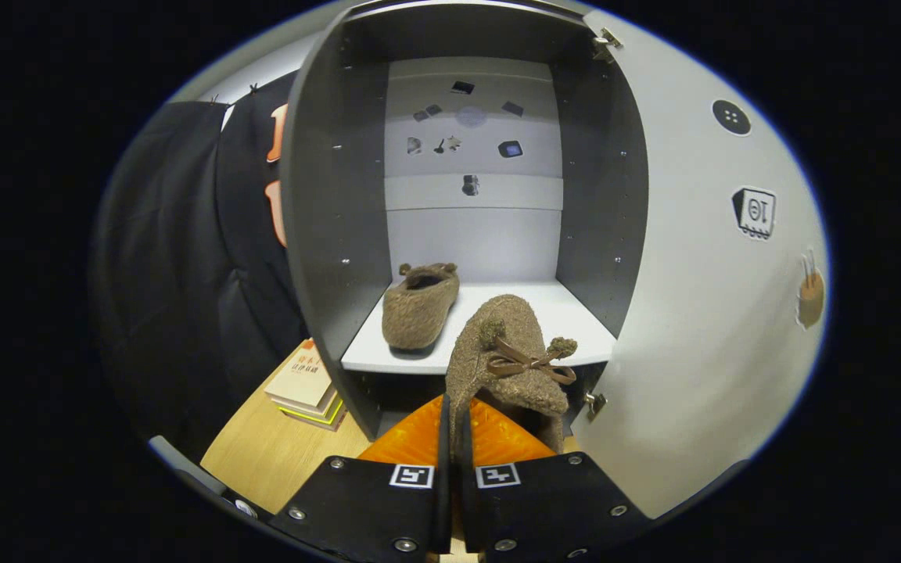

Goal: Open the shoe cabinet door, grab the shoes and put them into the shoe cabinet, then close the shoe cabinet door.

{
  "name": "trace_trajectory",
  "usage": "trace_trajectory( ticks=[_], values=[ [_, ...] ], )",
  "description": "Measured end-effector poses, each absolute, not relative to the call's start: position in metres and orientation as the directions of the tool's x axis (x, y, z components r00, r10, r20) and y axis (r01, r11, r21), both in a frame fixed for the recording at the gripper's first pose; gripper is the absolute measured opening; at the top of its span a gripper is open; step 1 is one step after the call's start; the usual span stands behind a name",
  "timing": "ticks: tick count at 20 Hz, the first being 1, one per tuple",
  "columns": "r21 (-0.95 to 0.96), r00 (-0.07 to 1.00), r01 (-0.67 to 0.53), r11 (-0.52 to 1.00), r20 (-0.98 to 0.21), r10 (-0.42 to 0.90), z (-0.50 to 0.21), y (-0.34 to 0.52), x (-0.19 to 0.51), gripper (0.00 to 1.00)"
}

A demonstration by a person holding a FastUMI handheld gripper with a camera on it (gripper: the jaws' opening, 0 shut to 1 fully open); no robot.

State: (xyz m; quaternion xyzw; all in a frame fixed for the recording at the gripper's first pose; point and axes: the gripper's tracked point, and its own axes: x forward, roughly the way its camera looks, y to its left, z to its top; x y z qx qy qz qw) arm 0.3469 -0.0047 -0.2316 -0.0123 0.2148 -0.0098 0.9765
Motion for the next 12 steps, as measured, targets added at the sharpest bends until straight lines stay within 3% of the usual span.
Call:
trace_trajectory(
  ticks=[12],
  values=[
    [-0.031, 0.895, -0.063, 0.998, -0.443, 0.043, -0.217, -0.033, 0.485, 0.05]
  ],
)
